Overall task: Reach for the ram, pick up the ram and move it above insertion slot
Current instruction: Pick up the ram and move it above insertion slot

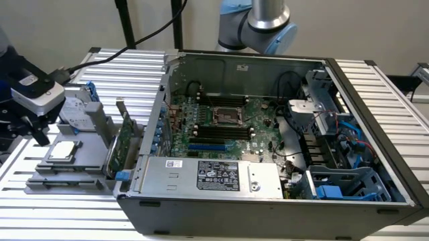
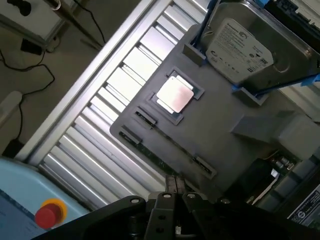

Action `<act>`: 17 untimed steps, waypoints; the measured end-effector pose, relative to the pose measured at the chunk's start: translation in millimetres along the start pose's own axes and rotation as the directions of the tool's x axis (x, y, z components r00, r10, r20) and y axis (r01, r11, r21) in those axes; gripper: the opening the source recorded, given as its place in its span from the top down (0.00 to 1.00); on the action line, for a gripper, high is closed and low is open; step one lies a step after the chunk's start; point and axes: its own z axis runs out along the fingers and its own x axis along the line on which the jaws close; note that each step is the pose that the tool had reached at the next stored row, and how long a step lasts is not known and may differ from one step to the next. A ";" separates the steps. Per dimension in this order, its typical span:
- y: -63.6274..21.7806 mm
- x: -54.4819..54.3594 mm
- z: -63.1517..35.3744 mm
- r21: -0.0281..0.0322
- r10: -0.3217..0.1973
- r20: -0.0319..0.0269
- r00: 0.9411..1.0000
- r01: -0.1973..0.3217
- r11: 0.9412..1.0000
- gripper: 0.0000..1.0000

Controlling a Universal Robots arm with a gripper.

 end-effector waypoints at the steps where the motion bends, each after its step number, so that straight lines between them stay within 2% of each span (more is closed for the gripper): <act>1: 0.0 0.0 0.7 0.001 -0.018 0.000 1.000 0.018 1.000 0.89; 5: -0.1 -0.1 3.3 0.003 -0.091 -0.002 0.996 0.091 0.996 0.89; 9: -0.1 -0.2 5.9 0.004 -0.163 -0.004 0.987 0.163 0.987 0.89; 14: -0.2 -0.3 8.6 0.007 -0.251 -0.007 0.968 0.251 0.968 0.89; 17: -0.2 -0.3 9.8 0.008 -0.304 -0.009 0.953 0.304 0.953 0.89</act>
